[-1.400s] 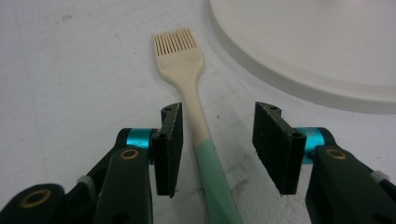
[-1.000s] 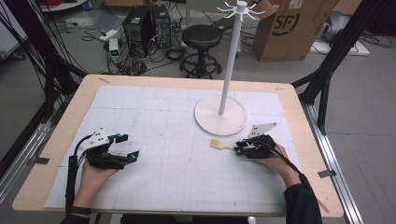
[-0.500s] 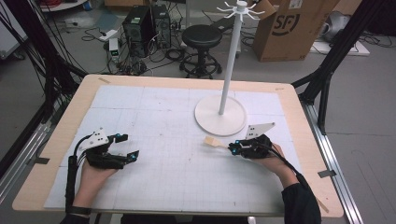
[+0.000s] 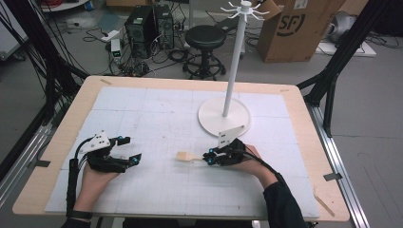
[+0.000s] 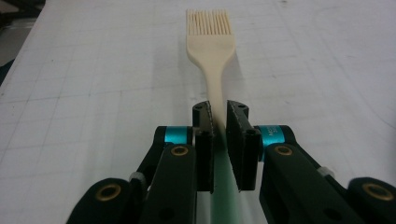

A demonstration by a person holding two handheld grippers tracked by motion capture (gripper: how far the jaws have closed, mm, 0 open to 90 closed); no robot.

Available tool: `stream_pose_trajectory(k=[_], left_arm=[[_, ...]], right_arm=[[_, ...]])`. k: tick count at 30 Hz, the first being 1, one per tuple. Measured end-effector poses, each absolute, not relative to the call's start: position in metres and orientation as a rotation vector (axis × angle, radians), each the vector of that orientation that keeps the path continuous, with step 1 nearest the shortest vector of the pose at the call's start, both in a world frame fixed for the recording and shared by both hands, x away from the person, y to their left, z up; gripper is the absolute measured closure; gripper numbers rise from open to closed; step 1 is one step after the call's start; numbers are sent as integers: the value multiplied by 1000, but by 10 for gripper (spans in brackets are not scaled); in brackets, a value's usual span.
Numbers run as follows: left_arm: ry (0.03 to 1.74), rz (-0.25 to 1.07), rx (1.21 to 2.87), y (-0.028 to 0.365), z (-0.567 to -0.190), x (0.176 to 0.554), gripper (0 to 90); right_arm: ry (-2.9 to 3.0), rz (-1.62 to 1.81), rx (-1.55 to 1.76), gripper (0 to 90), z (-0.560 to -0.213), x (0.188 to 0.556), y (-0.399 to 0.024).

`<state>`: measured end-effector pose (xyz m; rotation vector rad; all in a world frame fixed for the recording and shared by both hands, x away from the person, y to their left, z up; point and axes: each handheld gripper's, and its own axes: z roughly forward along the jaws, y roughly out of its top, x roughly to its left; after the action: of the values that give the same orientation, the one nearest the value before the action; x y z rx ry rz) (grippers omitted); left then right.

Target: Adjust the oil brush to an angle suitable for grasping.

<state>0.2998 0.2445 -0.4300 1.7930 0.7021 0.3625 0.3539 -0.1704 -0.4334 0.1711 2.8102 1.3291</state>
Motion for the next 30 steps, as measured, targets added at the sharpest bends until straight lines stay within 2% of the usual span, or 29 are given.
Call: stream_pose_trajectory(k=[6, 13, 14, 17, 18, 19, 21, 25, 30], left_arm=[[699, 358, 1798, 244, -430, 299, 166], [698, 354, 1805, 243, -431, 298, 167], [700, 353, 1807, 242, -432, 298, 167], [694, 355, 1810, 242, -432, 298, 167], [693, 355, 1810, 242, -432, 298, 167], [692, 354, 1809, 242, -432, 298, 167], [689, 361, 1812, 242, -432, 298, 167], [677, 374, 1812, 241, -432, 298, 166], [666, 390, 1799, 240, -433, 300, 159]], right_arm=[[2845, 1321, 71, 822, -439, 354, -147], [2874, 1288, 77, 809, -446, 355, -142], [2861, 1279, 91, 738, -446, 354, -142], [2854, 1280, 101, 688, -444, 354, -144], [2845, 1299, 122, 622, -440, 354, -148], [2845, 1299, 122, 622, -440, 354, -148], [2803, 1313, 159, 547, -434, 354, -154], [2671, 1419, 317, 431, -415, 351, -189], [2496, 1479, 433, 380, -402, 344, -227]])
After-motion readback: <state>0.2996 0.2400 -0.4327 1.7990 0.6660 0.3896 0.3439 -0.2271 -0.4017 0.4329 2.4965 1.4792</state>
